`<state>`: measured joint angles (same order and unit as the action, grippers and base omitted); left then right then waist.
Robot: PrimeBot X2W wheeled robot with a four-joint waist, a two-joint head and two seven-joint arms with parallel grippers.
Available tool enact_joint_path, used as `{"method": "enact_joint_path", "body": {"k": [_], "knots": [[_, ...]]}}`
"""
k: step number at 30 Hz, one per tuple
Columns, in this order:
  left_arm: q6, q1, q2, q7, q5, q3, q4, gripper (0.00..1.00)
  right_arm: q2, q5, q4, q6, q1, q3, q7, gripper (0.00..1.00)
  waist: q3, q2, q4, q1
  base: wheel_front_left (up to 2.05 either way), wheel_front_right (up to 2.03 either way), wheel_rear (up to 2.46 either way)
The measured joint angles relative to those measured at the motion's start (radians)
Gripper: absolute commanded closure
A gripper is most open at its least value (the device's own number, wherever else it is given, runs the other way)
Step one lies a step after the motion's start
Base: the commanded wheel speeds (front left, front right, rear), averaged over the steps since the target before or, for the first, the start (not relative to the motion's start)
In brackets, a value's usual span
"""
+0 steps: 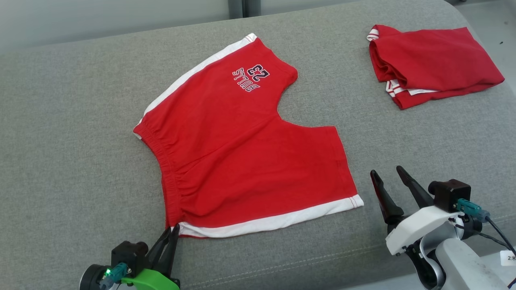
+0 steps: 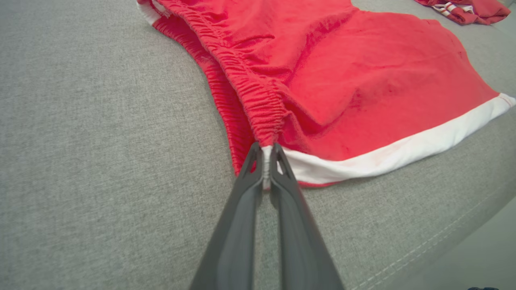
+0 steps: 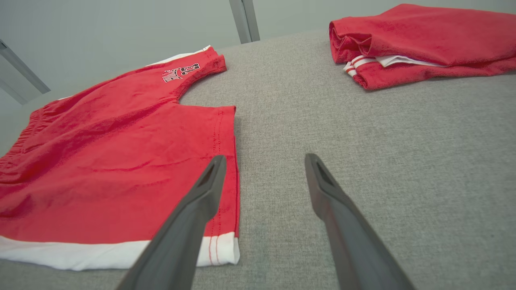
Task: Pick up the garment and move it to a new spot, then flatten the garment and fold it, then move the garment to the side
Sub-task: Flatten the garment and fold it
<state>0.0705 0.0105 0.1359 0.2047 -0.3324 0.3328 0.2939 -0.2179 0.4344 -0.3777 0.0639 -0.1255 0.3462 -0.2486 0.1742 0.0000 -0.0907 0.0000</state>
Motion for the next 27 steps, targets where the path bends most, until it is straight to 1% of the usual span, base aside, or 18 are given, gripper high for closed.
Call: {"method": "enact_joint_path", "body": {"k": [7,10,14,17,19,23,27], "knots": [[0.001,-0.005,-0.001,0.013,0.002,0.004,-0.006,1.00,0.000,0.016,-0.063,0.024,0.000,0.028,0.009,0.00,0.007,0.0000,0.009,0.0000,0.00,0.00,0.00],[0.001,-0.018,-0.001,0.016,0.002,-0.002,-0.012,1.00,0.000,0.016,-0.088,0.025,0.000,0.040,0.012,0.00,0.010,0.0000,0.013,0.0000,0.00,0.00,0.00],[0.001,-0.024,-0.001,0.018,0.002,-0.008,-0.016,1.00,0.002,0.025,-0.121,0.041,-0.001,0.060,0.030,0.00,0.017,0.0001,0.017,0.0000,0.00,0.00,0.00],[0.001,-0.029,-0.001,0.018,0.003,-0.006,-0.021,1.00,0.004,0.026,-0.137,0.045,-0.004,0.085,0.037,0.00,0.025,0.0000,0.021,0.0000,0.00,0.00,0.00],[0.001,-0.035,-0.001,0.025,0.003,-0.006,-0.021,1.00,0.007,0.025,-0.144,0.050,-0.013,0.102,0.039,0.02,0.031,0.0000,0.025,0.0000,0.00,0.00,0.00],[0.001,-0.038,-0.002,0.026,0.003,-0.005,-0.020,1.00,0.014,0.010,-0.156,0.050,-0.046,0.134,0.038,0.12,0.038,0.0000,0.030,0.0000,0.00,0.00,0.00],[0.001,-0.040,-0.005,0.026,0.003,-0.004,-0.018,1.00,0.014,-0.002,-0.164,0.050,-0.056,0.151,0.036,0.16,0.043,0.0000,0.033,0.0000,0.00,0.00,0.00]]}}
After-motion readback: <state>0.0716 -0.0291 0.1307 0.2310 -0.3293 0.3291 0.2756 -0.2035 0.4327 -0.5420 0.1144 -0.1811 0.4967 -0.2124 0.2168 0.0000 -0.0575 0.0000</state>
